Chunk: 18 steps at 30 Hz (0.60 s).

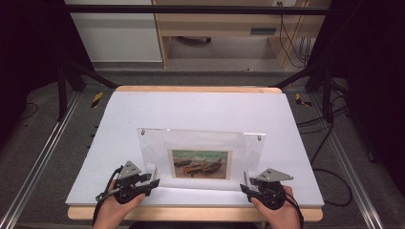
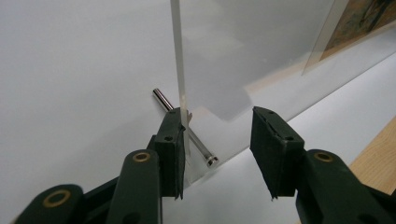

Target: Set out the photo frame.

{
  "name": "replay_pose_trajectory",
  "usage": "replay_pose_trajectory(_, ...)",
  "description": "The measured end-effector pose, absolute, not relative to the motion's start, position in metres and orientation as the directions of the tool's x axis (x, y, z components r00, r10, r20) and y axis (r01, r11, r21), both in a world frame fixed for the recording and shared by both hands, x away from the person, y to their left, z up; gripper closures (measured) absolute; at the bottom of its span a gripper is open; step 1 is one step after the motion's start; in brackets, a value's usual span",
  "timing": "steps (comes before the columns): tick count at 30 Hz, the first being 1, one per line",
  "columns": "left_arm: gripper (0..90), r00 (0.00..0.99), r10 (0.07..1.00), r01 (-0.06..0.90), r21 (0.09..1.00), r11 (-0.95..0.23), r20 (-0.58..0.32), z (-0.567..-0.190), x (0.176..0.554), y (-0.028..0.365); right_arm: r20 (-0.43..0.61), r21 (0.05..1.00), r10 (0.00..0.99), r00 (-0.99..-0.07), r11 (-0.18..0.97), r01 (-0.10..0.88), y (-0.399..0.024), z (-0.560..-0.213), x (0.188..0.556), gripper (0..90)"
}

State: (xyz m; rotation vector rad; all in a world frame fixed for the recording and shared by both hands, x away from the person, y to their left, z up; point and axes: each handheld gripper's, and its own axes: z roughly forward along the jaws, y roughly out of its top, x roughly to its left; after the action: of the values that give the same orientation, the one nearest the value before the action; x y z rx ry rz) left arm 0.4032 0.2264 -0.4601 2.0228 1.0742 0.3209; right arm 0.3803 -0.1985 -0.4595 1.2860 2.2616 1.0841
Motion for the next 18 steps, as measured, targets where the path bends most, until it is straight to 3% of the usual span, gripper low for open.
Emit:
replay_pose_trajectory(12, 54.5, 0.613, 0.78, 0.567, 0.758, -0.323, -0.126, -0.4589, 0.4036, 0.2253, 0.082, 0.764, 0.836, -0.542, 0.297, 0.573, -0.1997, -0.4578, 0.3812, 53.7)
replay_pose_trajectory(16, 48.6, 0.617, 0.781, 0.545, 0.77, -0.331, -0.101, -0.4568, 0.404, 0.2235, 0.083, 0.776, 0.85, -0.521, 0.273, 0.569, -0.2007, -0.4562, 0.3816, 43.4)
replay_pose_trajectory(18, 40.3, 0.612, 0.787, 0.533, 0.777, -0.334, -0.081, -0.4559, 0.4039, 0.2218, 0.08, 0.791, 0.855, -0.512, 0.258, 0.554, -0.2019, -0.4542, 0.3824, 37.3)
